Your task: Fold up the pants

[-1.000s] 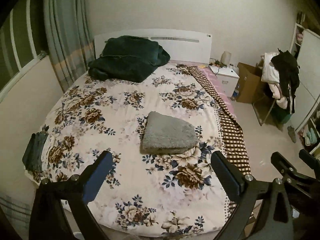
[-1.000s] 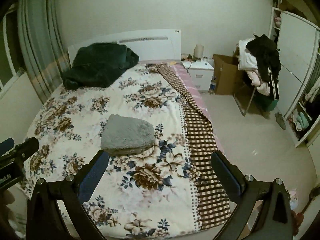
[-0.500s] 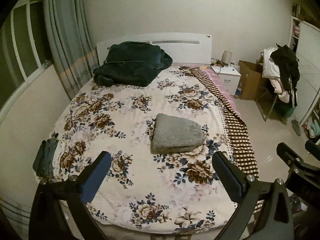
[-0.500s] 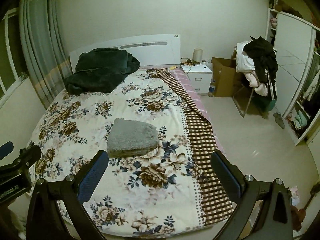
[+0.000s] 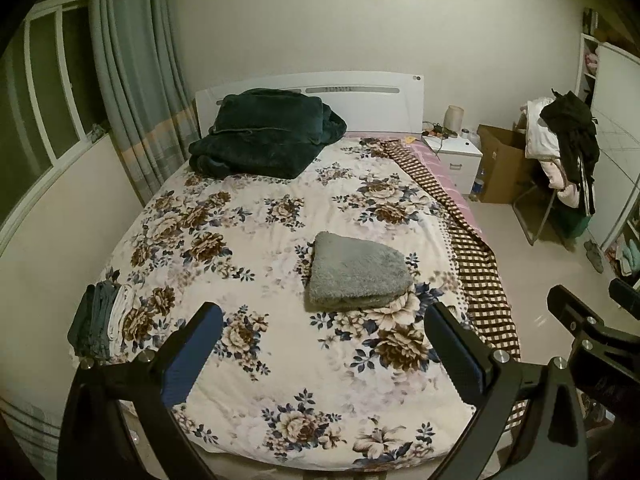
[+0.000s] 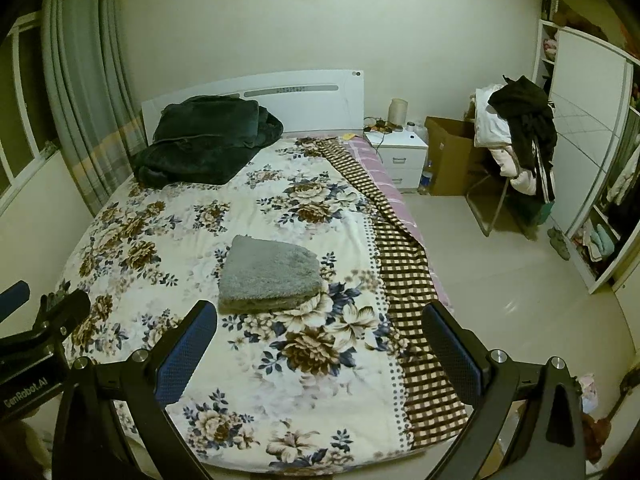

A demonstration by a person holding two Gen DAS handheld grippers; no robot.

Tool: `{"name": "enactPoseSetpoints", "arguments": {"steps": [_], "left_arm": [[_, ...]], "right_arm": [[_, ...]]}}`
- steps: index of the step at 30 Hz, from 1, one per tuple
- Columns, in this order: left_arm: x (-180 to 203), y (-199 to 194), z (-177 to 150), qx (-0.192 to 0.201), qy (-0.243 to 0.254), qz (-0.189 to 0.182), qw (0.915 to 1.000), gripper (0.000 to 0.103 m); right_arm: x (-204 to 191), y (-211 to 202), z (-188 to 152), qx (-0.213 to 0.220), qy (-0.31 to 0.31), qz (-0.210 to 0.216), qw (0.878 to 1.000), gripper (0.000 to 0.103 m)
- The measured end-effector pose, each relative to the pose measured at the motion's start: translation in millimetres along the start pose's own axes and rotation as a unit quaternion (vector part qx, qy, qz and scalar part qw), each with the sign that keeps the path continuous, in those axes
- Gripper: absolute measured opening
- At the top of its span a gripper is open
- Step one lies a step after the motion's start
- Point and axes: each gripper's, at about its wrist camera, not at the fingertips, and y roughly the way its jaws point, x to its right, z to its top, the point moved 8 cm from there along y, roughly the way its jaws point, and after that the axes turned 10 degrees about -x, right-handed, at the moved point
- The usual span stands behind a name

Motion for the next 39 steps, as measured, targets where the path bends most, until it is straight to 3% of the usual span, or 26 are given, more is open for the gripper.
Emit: {"name": "enactPoseSetpoints", "arguments": {"steps": [39], "left_arm": [[-8,-5,10,0.01,-0.013,0.003,0.9999,0.103]], "right_arm": [[-2,0,-7,-0.006,-0.002,0.0,1.0,0.103]]}}
